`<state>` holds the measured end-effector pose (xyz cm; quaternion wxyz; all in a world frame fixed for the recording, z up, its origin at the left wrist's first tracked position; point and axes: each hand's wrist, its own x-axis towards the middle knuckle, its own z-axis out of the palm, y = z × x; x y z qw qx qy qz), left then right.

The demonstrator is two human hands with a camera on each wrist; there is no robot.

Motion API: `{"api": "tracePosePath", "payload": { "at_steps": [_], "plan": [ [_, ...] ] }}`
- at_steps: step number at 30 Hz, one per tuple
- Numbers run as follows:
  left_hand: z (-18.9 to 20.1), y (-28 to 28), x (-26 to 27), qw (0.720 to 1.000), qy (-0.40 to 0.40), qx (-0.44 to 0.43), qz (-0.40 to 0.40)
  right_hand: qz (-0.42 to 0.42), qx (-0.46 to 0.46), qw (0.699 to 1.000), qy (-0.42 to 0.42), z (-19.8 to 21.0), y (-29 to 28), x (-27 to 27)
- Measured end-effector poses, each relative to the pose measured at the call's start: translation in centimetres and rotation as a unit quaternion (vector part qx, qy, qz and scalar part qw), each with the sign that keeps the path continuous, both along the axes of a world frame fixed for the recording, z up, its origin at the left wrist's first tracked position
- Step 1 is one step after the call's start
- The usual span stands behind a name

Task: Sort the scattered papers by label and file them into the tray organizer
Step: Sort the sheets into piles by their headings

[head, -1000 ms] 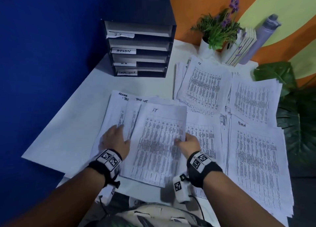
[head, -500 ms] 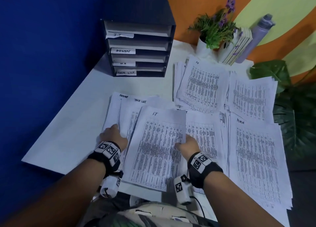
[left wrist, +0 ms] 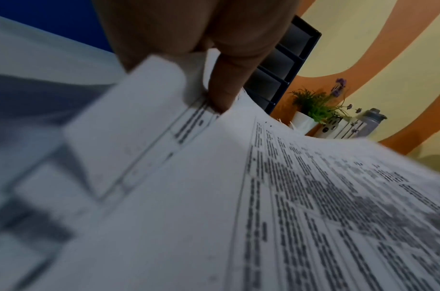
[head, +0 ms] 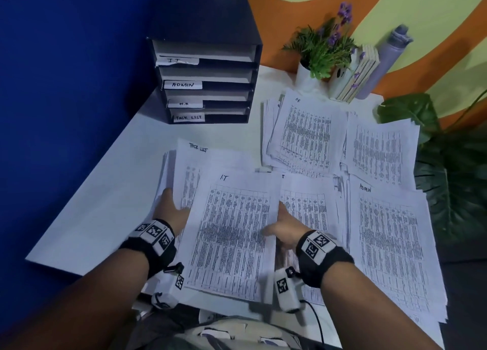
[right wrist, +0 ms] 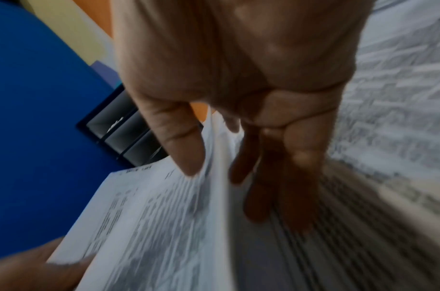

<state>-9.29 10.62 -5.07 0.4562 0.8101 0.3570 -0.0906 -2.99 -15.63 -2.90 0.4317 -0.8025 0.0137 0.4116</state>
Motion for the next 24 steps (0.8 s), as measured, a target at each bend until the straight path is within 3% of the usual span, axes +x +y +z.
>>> {"api": "tracePosePath", "payload": {
  "at_steps": [4, 6, 8, 9, 12, 14, 18, 24],
  "plan": [
    [0.5, -0.4, 0.1, 0.998, -0.039, 0.024, 0.042, 0.038, -0.055, 0.997, 0.022, 0.4, -2.1, 1.1],
    [1.0, -1.0, 0.5, 0.994, -0.073, 0.031, 0.071, -0.043, -0.04, 0.997, -0.054, 0.9, -2.8, 1.8],
    [1.7, -1.6, 1.0, 0.989, -0.107, 0.04, 0.092, -0.197, -0.015, 0.967, -0.158, 1.4, -4.0, 2.6],
    [2.1, -1.9, 1.2, 0.987, -0.121, 0.041, 0.099, -0.235, -0.006, 0.952, -0.194, 1.8, -4.5, 2.8],
    [2.9, -2.6, 2.4, 0.984, -0.137, 0.039, 0.111, -0.172, -0.02, 0.97, -0.172, 2.4, -6.0, 3.5],
    [3.3, -3.3, 3.1, 0.984, -0.139, 0.044, 0.106, -0.146, -0.077, 0.97, -0.176, 2.3, -7.4, 4.4],
    [4.1, -5.0, 4.0, 0.981, -0.151, 0.049, 0.11, -0.211, -0.13, 0.918, -0.31, 2.8, -11.7, 8.2],
    [4.4, -6.7, 4.5, 0.986, -0.138, 0.042, 0.086, -0.284, -0.21, 0.868, -0.349, 4.3, -19.8, 14.4]
  ]
}}
